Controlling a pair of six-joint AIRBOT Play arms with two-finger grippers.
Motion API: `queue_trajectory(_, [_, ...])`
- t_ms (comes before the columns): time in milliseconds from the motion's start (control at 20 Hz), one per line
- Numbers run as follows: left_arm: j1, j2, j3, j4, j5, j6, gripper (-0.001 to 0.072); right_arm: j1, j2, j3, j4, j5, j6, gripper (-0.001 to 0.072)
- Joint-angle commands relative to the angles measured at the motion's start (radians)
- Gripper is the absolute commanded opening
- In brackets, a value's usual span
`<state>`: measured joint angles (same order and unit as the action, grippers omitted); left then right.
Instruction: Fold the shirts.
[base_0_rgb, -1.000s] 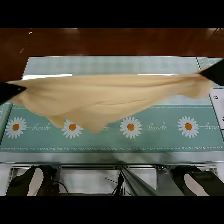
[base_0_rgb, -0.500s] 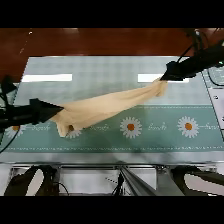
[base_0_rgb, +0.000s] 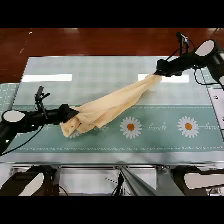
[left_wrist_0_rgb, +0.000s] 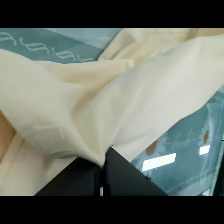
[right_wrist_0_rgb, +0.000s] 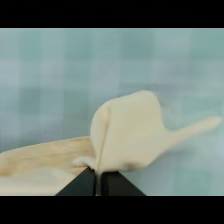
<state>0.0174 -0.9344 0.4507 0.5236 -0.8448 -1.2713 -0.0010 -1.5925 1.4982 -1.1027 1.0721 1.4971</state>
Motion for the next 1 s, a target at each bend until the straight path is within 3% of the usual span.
queue_trajectory(0, [-0.045, -0.092, -0.005, 0.0, 0.126, 0.007, 0.0026, 0.001, -0.047, 0.0, -0.002, -0.057, 0.045, 0.0028])
queue_trajectory(350, [-0.045, -0.129, -0.005, 0.0, 0.206, 0.006, 0.0029, 0.001, -0.11, 0.0, 0.058, -0.071, 0.063, 0.003])
queue_trajectory(450, [-0.032, -0.129, 0.018, 0.0, 0.161, 0.007, 0.0172, 0.0, -0.103, 0.001, 0.093, -0.069, 0.058, 0.0059])
queue_trajectory(550, [0.031, -0.129, 0.082, 0.001, 0.043, 0.007, 0.033, -0.019, -0.069, 0.001, 0.126, -0.042, -0.002, 0.0223])
queue_trajectory(650, [0.143, -0.128, 0.175, 0.002, -0.146, 0.04, 0.0336, -0.054, -0.003, 0.001, 0.116, 0.021, -0.079, 0.031])
queue_trajectory(750, [0.285, -0.117, 0.259, 0.026, -0.34, 0.067, 0.0335, -0.097, 0.077, 0.001, 0.049, 0.108, -0.114, 0.0309])
queue_trajectory(900, [0.483, -0.054, 0.272, 0.182, -0.499, 0.024, 0.0335, -0.143, 0.173, 0.0, -0.203, 0.27, -0.114, 0.0323])
queue_trajectory(950, [0.533, -0.029, 0.255, 0.262, -0.551, 0.017, 0.0337, -0.151, 0.185, -0.004, -0.267, 0.314, -0.114, 0.041])
